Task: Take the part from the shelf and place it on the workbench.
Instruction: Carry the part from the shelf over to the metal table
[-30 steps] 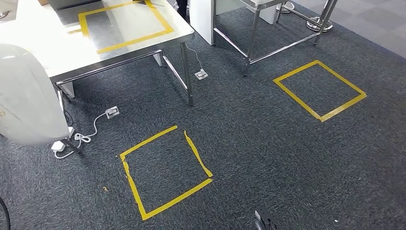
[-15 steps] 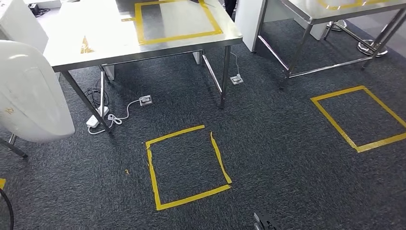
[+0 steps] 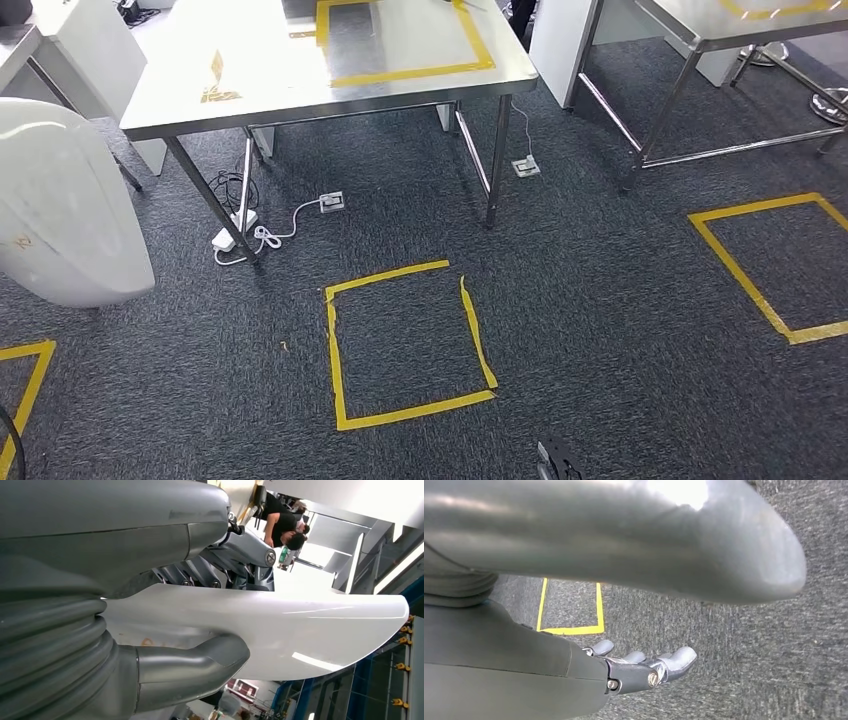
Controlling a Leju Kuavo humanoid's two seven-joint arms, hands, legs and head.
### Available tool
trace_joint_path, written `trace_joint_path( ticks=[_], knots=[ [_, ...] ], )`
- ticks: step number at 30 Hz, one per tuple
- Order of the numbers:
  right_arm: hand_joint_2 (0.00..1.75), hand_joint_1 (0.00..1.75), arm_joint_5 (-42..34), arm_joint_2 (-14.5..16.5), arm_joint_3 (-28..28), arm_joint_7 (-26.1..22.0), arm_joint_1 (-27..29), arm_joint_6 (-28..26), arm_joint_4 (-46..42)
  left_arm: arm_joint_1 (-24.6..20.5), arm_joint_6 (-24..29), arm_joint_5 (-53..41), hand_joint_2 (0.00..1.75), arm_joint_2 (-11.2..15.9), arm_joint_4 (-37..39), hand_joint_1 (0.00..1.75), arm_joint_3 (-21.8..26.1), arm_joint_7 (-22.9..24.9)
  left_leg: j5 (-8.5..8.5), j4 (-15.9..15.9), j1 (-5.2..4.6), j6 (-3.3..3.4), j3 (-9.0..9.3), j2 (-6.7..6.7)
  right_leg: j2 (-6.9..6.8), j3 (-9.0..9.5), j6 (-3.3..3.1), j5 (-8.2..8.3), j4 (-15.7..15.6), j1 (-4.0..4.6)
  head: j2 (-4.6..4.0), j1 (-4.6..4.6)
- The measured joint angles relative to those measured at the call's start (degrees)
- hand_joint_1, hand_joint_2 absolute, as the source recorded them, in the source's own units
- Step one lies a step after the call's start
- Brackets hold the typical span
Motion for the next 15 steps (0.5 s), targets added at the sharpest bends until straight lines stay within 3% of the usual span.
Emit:
trace_joint_path(
  ticks=[2, 3, 7, 9, 11, 12, 13, 15],
  knots=[
    [0.00, 0.00, 0.0, 0.1, -0.1, -0.2, 0.0, -0.1, 0.0, 0.2, -0.3, 0.0, 1.75, 0.3, -0.3, 1.75, 0.0, -0.2, 1.68, -6.8, -0.42, 0.77, 3.70, 0.33, -0.34, 0.21, 0.42, -0.25, -0.1, 0.19, 0.00, 0.00],
    [0.00, 0.00, 0.1, 0.1, -0.2, -0.4, 0.0, -0.1, 0.0, 0.4, -0.4, 0.0, 1.75, 0.3, -0.5, 1.75, 0.0, -0.3, 1.59, -8.2, -0.65, 1.17, 4.46, 0.40, -0.50, 0.37, 0.74, -0.25, -0.3, 0.23, 0.00, -0.01],
    [0.00, 0.00, 0.0, 0.1, -0.3, -0.7, 0.2, -0.2, 0.0, 1.2, -0.3, -0.5, 1.75, 0.3, -1.4, 1.75, 0.0, -0.8, 1.43, -9.5, -0.42, 2.66, 5.85, -0.14, -0.61, 0.36, 2.03, 0.09, 1.4, 0.24, 0.00, 0.16],
    [0.00, 0.00, -0.1, 0.2, -0.5, -0.7, 0.1, -0.3, 0.0, 1.2, -0.2, -0.8, 1.75, 0.1, -1.7, 1.75, 0.0, -1.0, 1.26, -9.7, -0.24, 3.14, 6.64, -0.23, -0.32, -2.07, 2.48, -2.39, 6.1, 0.18, 0.00, 0.40],
    [0.00, 0.00, -0.2, 0.2, -0.6, -0.6, 0.1, -0.4, 0.0, 1.3, 0.0, -1.1, 1.75, -0.1, -1.7, 1.75, 0.0, -0.9, 0.92, -9.6, -0.28, 3.38, 6.71, -0.40, -0.16, -6.46, 2.95, -5.19, 13.0, 0.15, 0.00, 0.56],
    [0.00, 0.00, -0.2, 0.2, -0.6, -0.6, 0.2, -0.4, 0.0, 1.4, 0.0, -1.2, 1.75, -0.2, -1.7, 1.75, 0.0, -0.9, 0.71, -9.4, -0.28, 3.36, 6.77, -0.52, -0.12, -8.11, 3.07, -5.51, 14.9, 0.12, 0.00, 0.60],
    [0.00, 0.00, -0.2, 0.2, -0.7, -0.6, 0.3, -0.4, 0.0, 1.6, 0.1, -1.3, 1.75, -0.3, -1.7, 1.75, 0.0, -0.8, 0.42, -9.3, -0.23, 3.24, 6.91, -0.65, -0.09, -8.71, 3.15, -4.64, 14.8, 0.06, 0.00, 0.65],
    [0.00, 0.00, -0.2, 0.2, -0.7, -0.5, 0.4, -0.5, 0.0, 1.7, 0.1, -1.3, 1.75, -0.3, -1.7, 1.75, 0.0, -0.8, -0.37, -8.9, -0.06, 2.77, 7.45, -0.83, -0.08, -6.67, 3.20, -0.04, 8.3, -0.17, 0.00, 0.73]
  ],
)
